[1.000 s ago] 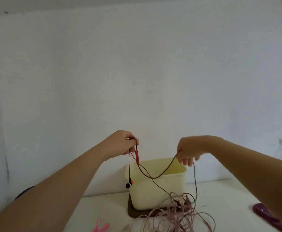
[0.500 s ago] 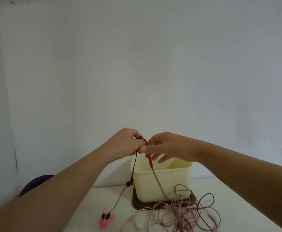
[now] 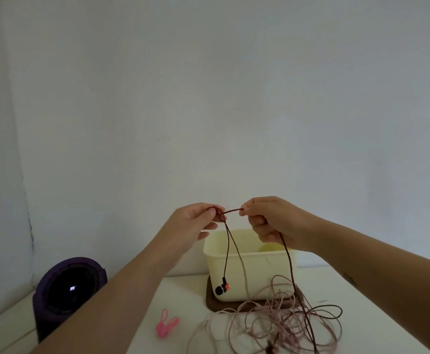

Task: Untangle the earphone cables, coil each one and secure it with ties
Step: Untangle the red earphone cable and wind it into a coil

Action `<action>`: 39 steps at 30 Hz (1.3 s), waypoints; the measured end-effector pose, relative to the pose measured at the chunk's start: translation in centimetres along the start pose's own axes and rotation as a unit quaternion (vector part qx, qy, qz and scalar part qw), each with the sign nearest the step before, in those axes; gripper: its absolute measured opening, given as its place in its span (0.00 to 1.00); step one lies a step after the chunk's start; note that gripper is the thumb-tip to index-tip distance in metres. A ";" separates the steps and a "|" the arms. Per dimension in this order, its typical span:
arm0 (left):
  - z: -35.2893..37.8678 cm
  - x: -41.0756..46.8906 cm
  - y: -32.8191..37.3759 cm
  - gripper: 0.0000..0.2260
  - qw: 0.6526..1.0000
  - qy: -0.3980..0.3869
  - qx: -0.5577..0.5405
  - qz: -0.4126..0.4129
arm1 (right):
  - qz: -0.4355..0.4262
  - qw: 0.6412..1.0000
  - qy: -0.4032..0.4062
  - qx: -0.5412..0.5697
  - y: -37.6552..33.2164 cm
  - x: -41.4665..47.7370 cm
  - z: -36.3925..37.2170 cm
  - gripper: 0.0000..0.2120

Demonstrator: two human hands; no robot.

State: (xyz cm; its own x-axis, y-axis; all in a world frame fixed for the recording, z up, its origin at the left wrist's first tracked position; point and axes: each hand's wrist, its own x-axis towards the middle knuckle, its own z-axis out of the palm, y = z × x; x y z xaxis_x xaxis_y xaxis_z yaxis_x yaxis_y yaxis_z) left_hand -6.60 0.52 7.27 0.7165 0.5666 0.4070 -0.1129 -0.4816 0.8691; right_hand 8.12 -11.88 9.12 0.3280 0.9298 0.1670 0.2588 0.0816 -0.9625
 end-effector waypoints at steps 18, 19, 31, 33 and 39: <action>3.1 -1.3 -1.6 0.05 0.951 0.015 -0.296 -0.090 | 0.009 0.995 -0.074 -0.065 2.6 -0.7 0.9 0.08; 3.2 -1.4 -1.7 0.05 0.956 0.015 -0.283 -0.079 | 0.000 0.995 -0.068 -0.067 2.6 -0.8 1.1 0.09; 3.5 -1.5 -0.7 0.02 0.965 0.069 -0.254 -0.016 | -0.082 0.995 0.047 -0.024 2.6 -0.9 1.4 0.04; 3.4 -1.5 -0.7 0.03 0.959 0.078 -0.271 -0.021 | -0.069 0.996 0.040 0.033 2.4 -0.9 1.2 0.04; 3.4 -1.4 -0.8 0.07 0.934 0.059 -0.341 -0.082 | -0.001 0.966 0.034 0.257 2.0 -0.7 1.1 0.08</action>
State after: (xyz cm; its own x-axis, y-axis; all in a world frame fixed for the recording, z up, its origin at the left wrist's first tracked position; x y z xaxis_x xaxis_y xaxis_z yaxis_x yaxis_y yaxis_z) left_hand -5.21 -2.15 5.10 0.6859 0.6853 0.2448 -0.4496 0.1346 0.8830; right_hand 7.43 -12.01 6.87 0.3907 0.9055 0.1657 -0.2194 0.2664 -0.9386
